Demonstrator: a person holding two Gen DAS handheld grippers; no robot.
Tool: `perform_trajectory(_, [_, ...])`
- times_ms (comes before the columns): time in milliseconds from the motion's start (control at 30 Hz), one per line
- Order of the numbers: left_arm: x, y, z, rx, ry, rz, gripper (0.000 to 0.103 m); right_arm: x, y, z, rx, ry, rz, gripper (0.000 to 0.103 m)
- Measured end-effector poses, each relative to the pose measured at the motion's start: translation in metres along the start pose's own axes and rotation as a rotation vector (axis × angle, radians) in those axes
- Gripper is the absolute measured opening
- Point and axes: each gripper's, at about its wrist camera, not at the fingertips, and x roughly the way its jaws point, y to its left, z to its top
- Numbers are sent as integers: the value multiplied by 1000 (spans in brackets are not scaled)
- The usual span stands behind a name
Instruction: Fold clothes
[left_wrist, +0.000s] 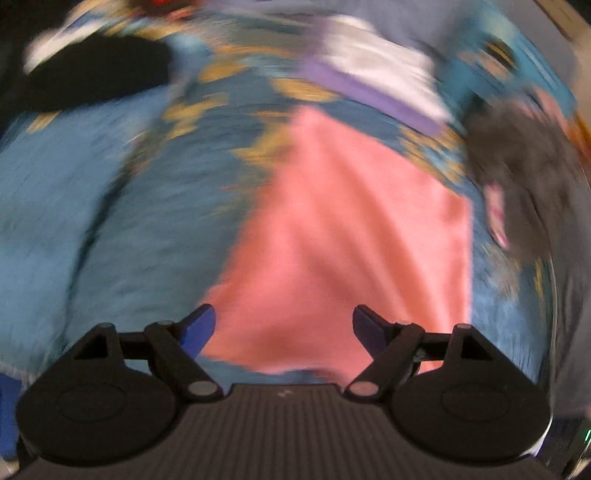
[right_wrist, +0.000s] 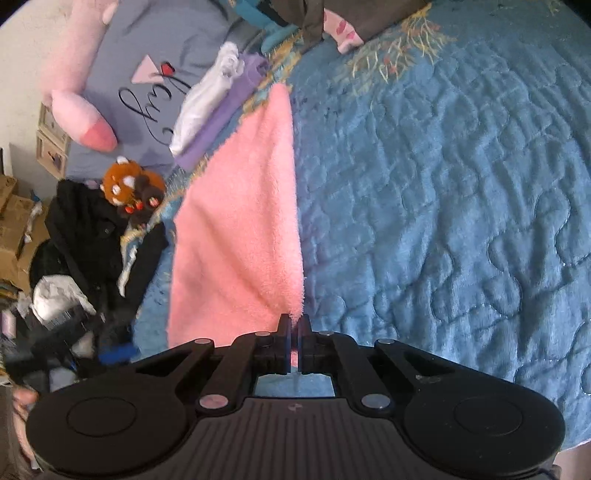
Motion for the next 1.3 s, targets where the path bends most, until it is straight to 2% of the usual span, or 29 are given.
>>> perform_trajectory(67, [-2,39,3,-102,5,-2,85,-5,0,4,11,-22,24,3])
perform_trajectory(200, [5,86,5,-207,34,-46,85,-5,3,11,0,-19,10,3])
perform_trajectory(300, [19,97,9,-222,45,-87,85,-4,4,10,-4,-14,-5,3])
perform_trajectory(400, [33,94,13,-229,71,-188,85,-4,5,10,-5,-12,-13,4])
perform_trajectory(667, [58,87,25,-113,88,-342,84,-4,9,13,-12,-11,-31,4])
perform_trajectory(867, [73,70,31,76,133,-332,79,-4,11,14,-10,-13,-37,4])
perform_trajectory(967, [72,66,31,145,145,-308,61,-4,11,14,-11,-13,-42,5])
perform_trajectory(1000, [71,68,31,145,154,-312,49,-3,11,14,-11,-12,-43,5])
perform_trajectory(1033, [71,70,31,135,170,-332,28,-3,11,14,-11,-11,-45,5])
perform_trajectory(1067, [71,72,30,123,189,-353,19,-2,11,14,-11,-10,-46,5])
perform_trajectory(1100, [69,73,28,126,195,-366,14,-2,11,14,-12,-8,-48,5])
perform_trajectory(1167, [66,71,24,144,194,-382,14,-1,11,14,-11,-7,-50,5])
perform_trajectory(1300, [57,71,20,116,160,-421,7,-3,13,14,-15,-14,-50,5])
